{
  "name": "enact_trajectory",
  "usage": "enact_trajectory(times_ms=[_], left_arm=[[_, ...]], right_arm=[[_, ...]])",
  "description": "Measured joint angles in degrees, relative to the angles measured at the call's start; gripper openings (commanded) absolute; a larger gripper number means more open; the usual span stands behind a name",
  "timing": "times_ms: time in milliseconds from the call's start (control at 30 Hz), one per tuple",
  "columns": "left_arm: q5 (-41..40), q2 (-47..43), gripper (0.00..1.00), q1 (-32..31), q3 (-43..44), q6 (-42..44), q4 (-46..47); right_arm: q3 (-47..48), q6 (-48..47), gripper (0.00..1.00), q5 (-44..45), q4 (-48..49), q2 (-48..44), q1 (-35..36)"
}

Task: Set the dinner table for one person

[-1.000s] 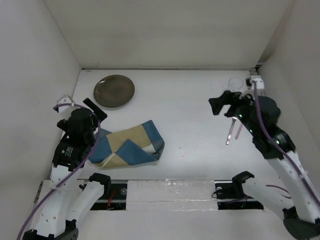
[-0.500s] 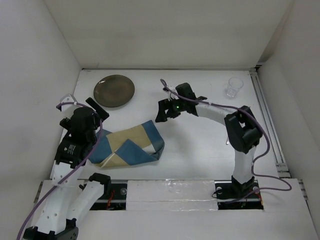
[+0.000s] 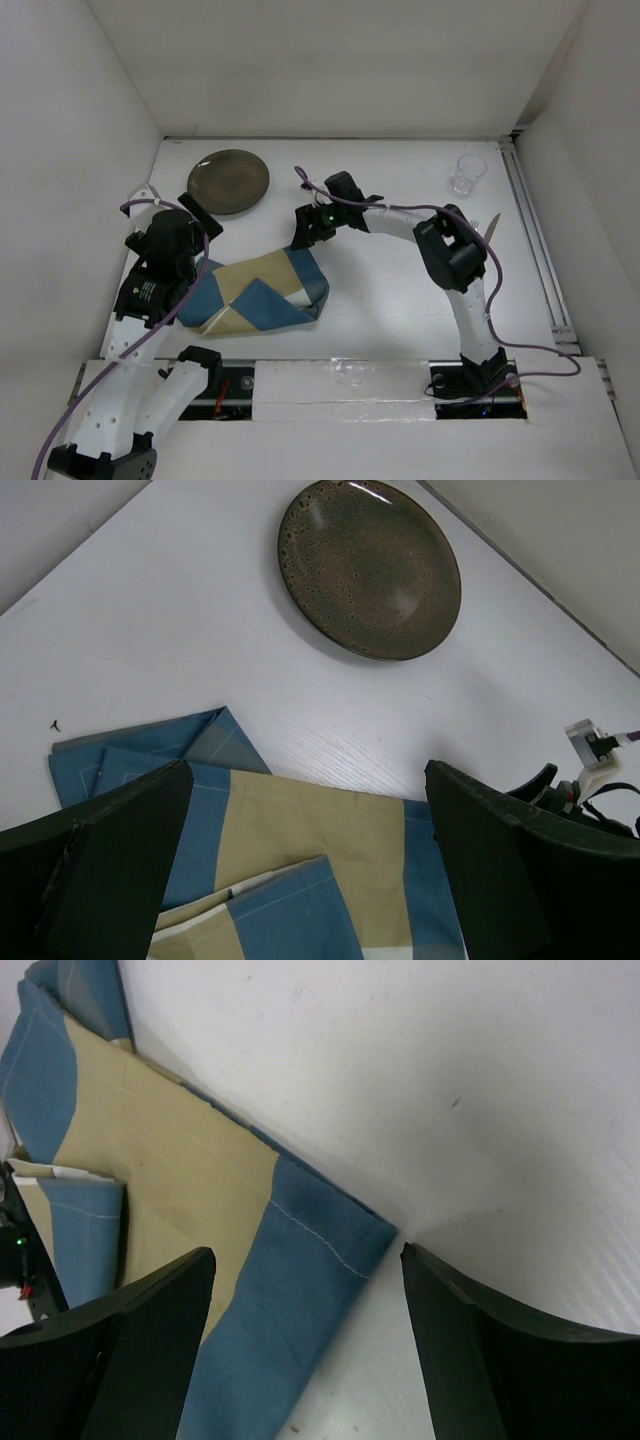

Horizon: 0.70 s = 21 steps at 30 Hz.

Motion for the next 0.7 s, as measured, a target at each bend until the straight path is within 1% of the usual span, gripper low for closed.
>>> enact_trajectory(times_ms=[133, 167, 233, 267, 300, 367, 400, 500, 600, 700], left_arm=[[0.20, 0.00, 1.00, 0.00, 0.00, 0.17, 0.00], [0.24, 0.00, 1.00, 0.00, 0.00, 0.22, 0.00], [0.42, 0.00, 1.00, 0.00, 0.00, 0.24, 0.00], [0.46, 0.00, 1.00, 0.00, 0.00, 0.24, 0.00], [0.55, 0.00, 1.00, 0.00, 0.00, 0.26, 0.00], [0.63, 0.00, 1.00, 0.00, 0.00, 0.28, 0.00], [0.66, 0.00, 1.00, 0.00, 0.00, 0.28, 0.00], [0.68, 0.00, 1.00, 0.00, 0.00, 0.44, 0.00], [0.72, 0.00, 1.00, 0.00, 0.00, 0.55, 0.04], [0.79, 0.00, 1.00, 0.00, 0.00, 0.63, 0.07]], right_arm=[[1.03, -0.13, 0.78, 1.81, -0.22, 0.39, -0.07], [1.05, -0.17, 0.73, 2.16, -0.26, 0.39, -0.04], [1.16, -0.50, 0.68, 3.02, -0.57, 0.44, -0.04], [1.20, -0.55, 0.63, 3.17, -0.66, 0.61, -0.04], [1.33, -0.70, 0.57, 3.39, -0.72, 0.79, -0.04], [1.46, -0.94, 0.49, 3.65, -0.92, 1.20, -0.07], [1.55, -0.96, 0.47, 3.76, -0.96, 1.42, -0.15], [1.66, -1.01, 0.45, 4.04, -1.25, 1.53, -0.26], [1.66, -1.03, 0.40, 4.17, -1.64, 1.55, -0.28], [1.64, -1.09, 0.32, 4.26, -1.86, 1.70, -0.26]])
